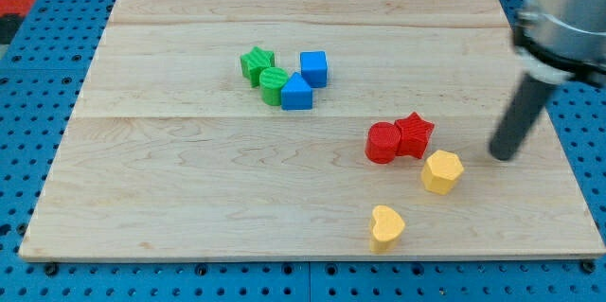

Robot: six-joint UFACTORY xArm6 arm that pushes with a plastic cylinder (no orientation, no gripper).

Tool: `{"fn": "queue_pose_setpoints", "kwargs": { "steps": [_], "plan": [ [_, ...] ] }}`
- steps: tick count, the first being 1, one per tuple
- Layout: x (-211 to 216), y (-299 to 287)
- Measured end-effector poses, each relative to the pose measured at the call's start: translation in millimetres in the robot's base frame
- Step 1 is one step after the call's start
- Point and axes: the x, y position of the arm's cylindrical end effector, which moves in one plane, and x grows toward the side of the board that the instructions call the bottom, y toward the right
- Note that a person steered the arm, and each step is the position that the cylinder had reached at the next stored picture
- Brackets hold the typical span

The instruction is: Move the yellow heart diagonally to the bottom left side of the yellow hexagon

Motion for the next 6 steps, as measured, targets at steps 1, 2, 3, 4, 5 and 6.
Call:
{"fn": "queue_pose_setpoints", "kwargs": {
  "steps": [1,2,3,4,5,6],
  "plan": [
    [97.9,-17.0],
    [107.5,-35.6],
    [107.5,-35.6],
    [107.7,-42.6],
    [107.5,-106.8],
    [107.5,-211.5]
  ]
}}
